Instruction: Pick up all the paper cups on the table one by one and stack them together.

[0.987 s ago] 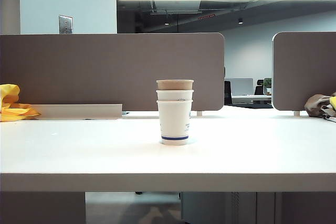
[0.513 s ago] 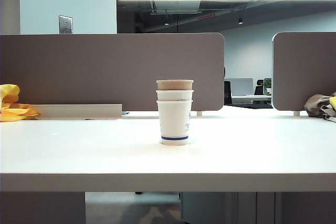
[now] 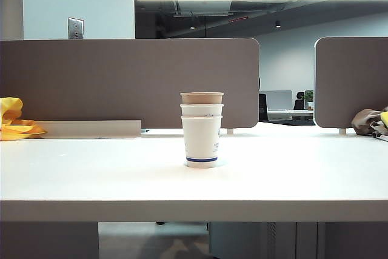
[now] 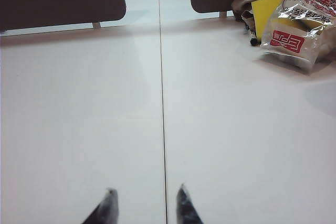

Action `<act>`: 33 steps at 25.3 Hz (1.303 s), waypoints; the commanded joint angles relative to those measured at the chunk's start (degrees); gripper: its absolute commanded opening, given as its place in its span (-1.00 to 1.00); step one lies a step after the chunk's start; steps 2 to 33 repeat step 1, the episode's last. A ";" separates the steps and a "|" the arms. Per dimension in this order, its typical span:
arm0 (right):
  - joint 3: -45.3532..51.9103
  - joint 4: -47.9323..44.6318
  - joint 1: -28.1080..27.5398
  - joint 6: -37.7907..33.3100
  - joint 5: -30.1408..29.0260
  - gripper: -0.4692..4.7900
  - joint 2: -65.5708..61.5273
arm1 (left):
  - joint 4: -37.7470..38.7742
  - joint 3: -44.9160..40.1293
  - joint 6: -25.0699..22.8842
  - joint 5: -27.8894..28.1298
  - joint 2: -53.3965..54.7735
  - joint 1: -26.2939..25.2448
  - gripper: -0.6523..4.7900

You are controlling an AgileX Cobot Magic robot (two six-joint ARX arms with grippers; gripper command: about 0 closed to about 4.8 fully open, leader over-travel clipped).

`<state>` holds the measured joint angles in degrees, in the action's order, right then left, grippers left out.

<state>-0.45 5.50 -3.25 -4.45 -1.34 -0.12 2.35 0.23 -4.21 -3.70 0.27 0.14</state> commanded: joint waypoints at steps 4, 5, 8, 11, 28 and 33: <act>0.39 -0.63 0.04 0.00 0.13 -0.26 0.00 | -0.72 0.17 0.13 -0.20 0.02 -0.09 -0.43; 0.39 -0.63 0.04 0.00 0.13 -0.26 0.00 | -0.72 0.17 0.13 -0.20 0.02 -0.09 -0.43; 0.39 -0.63 0.04 0.00 0.13 -0.26 0.00 | -0.72 0.17 0.13 -0.20 0.02 -0.09 -0.43; 0.39 -0.63 0.04 0.00 0.13 -0.26 0.00 | -0.72 0.17 0.13 -0.20 0.02 -0.09 -0.43; 0.39 -0.63 0.04 0.00 0.13 -0.26 0.00 | -0.72 0.17 0.13 -0.20 0.02 -0.09 -0.43; 0.39 -0.63 0.04 0.00 0.13 -0.26 0.00 | -0.72 0.17 0.13 -0.20 0.02 -0.09 -0.43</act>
